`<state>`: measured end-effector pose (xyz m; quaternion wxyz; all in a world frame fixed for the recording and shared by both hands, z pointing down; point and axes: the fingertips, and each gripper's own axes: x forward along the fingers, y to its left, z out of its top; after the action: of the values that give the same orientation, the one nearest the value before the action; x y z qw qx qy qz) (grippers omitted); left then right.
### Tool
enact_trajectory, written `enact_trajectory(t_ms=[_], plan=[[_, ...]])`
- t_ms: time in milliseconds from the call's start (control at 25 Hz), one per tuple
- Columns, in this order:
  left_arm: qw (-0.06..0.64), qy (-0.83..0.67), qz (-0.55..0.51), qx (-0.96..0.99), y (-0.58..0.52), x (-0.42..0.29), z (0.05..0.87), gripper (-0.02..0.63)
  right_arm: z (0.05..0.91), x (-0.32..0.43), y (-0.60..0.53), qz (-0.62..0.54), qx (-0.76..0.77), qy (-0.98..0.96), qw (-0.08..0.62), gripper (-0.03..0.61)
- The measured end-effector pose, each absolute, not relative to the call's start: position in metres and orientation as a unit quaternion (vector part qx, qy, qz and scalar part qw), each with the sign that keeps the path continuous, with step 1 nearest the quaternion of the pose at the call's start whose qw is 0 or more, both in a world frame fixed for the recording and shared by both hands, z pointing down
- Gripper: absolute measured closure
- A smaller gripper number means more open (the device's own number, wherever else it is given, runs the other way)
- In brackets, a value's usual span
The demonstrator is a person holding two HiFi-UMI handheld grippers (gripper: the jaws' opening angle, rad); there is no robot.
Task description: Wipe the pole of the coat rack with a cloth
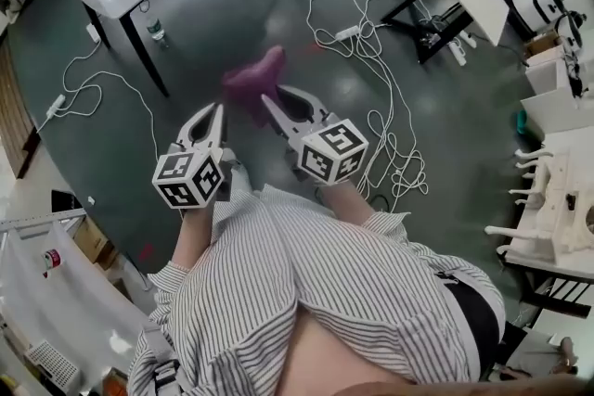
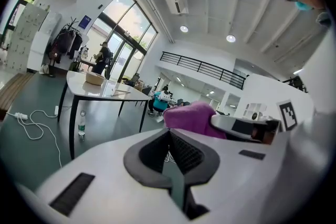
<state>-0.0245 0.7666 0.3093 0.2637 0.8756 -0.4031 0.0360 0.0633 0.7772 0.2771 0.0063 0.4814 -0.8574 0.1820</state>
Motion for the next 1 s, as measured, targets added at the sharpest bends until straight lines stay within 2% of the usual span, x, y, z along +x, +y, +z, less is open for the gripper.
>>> enact_trajectory(t_ms=[280, 1000], plan=[[0.265, -0.389, 0.047, 0.881, 0.714, -0.018, 0.32, 0.603, 0.288, 0.063, 0.724, 0.184, 0.489, -0.853, 0.011, 0.489], [0.25, -0.348, 0.063, 0.901, 0.482, -0.021, 0.307, 0.603, 0.279, 0.053, 0.497, 0.194, 0.523, -0.83, -0.011, 0.489]])
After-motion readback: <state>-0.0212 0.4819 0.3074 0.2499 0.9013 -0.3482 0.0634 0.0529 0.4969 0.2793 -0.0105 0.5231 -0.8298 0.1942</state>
